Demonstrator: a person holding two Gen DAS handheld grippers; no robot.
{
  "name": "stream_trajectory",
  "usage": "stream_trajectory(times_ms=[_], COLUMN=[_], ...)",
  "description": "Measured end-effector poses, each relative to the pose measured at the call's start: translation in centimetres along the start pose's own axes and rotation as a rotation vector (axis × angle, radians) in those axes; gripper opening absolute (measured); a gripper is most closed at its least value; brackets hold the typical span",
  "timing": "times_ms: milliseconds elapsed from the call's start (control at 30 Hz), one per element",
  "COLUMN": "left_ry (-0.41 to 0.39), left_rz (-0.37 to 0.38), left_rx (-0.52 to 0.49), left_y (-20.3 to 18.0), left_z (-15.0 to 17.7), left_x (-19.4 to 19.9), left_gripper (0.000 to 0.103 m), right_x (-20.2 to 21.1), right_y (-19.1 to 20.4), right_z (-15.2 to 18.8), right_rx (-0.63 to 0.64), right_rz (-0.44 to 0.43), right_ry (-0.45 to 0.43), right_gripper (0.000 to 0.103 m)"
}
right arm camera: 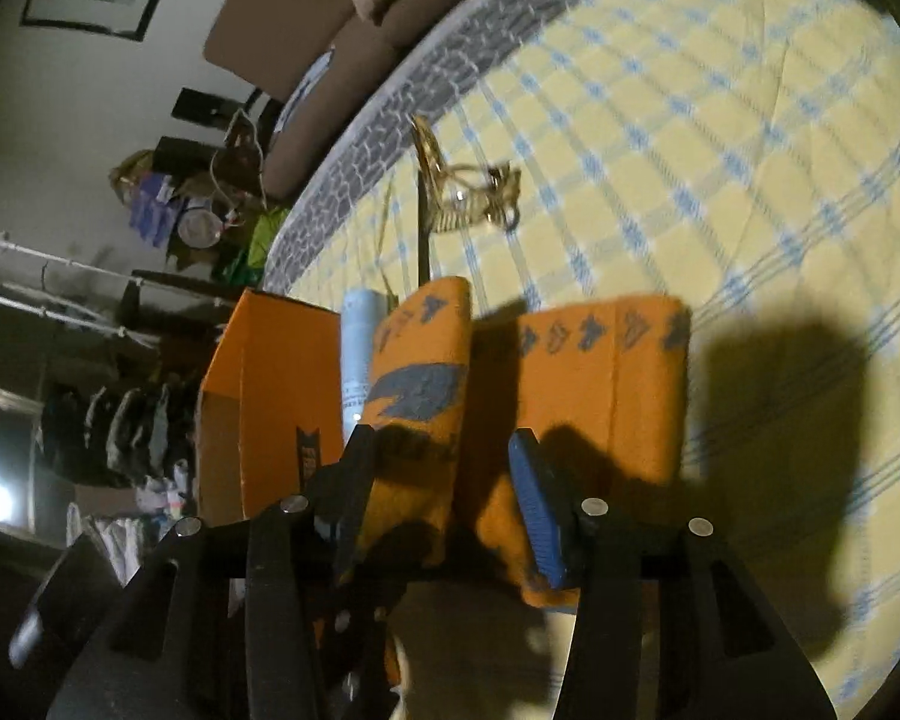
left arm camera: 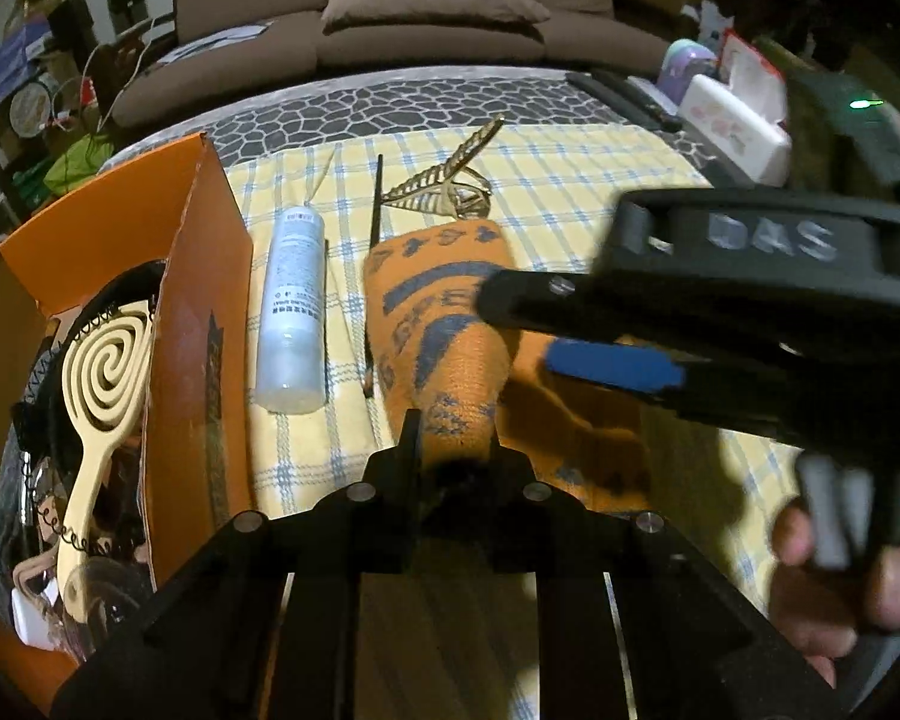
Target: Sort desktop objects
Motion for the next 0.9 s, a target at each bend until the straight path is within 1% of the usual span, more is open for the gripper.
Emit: stream_trajectory(times_ms=[133, 167, 233, 267, 300, 367, 400, 467, 533, 567, 633, 700, 767, 833, 900], left_ry=[-0.006, -0.010, -0.013, -0.010, -0.004, 0.007, 0.006, 0.000, -0.007, -0.009, -0.008, -0.006, 0.000, 0.008, 0.008], left_rz=[0.025, 0.031, 0.038, 0.043, 0.050, 0.077, 0.097, 0.104, 0.101, 0.100, 0.101, 0.103, 0.107, 0.120, 0.112], left_rx=[-0.007, -0.010, -0.011, -0.009, -0.006, 0.012, 0.016, 0.022, 0.033, 0.035, 0.034, 0.044, 0.062, 0.080, 0.094], left_y=[-0.3, -0.5, -0.6, -0.6, -0.7, -0.7, -0.8, -0.8, -0.6, -0.5, -0.4, -0.2, 0.0, 0.1, 0.3], left_z=[0.3, 0.3, 0.2, 0.2, 0.3, 0.3, 0.3, 0.5, 0.7, 0.8, 1.0, 1.0, 0.9, 0.8, 0.6], left_x=[0.5, 0.6, 0.7, 0.7, 0.8, 0.9, 1.2, 1.7, 2.2, 2.3, 2.6, 2.5, 2.3, 2.2, 1.9], left_gripper=[0.014, 0.014, 0.014, 0.016, 0.017, 0.033, 0.037, 0.055, 0.064, 0.065, 0.065, 0.065, 0.065, 0.065, 0.065], right_x=[-0.1, -0.1, -0.3, -0.2, 0.0, 0.4, 0.8, 1.2, 2.0, 2.4, 3.2, 3.9, 4.3, 4.5, 4.5], right_y=[-0.3, -0.2, 0.0, 0.1, 0.4, 0.8, 1.2, 1.7, 2.1, 2.0, 1.7, 0.9, -0.5, -2.0, -3.5], right_z=[-0.4, -0.5, -0.4, -0.5, -0.5, -0.7, -0.7, -0.9, -1.1, -1.1, -1.3, -1.4, -1.3, -1.3, -1.4], right_rx=[-0.047, -0.055, -0.067, -0.065, -0.055, -0.032, -0.014, 0.015, 0.033, 0.043, 0.086, 0.108, 0.098, 0.074, 0.067], right_rz=[-0.091, -0.119, -0.161, -0.172, -0.175, -0.174, -0.176, -0.175, -0.159, -0.138, -0.053, 0.007, 0.041, 0.066, 0.110], right_ry=[-0.018, -0.018, -0.011, -0.016, -0.024, -0.034, -0.037, -0.043, -0.054, -0.054, -0.053, -0.044, -0.019, -0.012, -0.004], right_gripper=[0.047, 0.044, 0.032, 0.021, 0.015, 0.011, 0.010, 0.009, 0.008, 0.008, 0.008, 0.008, 0.008, 0.008, 0.008])
Point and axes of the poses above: each gripper's, at about its wrist camera, not at the fingertips, and x roughly against the way its jaws point, y to its left, z to its underside, the point moved 7 cm from there along -x, roughly the way its jaws point, and after that the axes turned 13 degrees about -z, right-handed, at the moved point
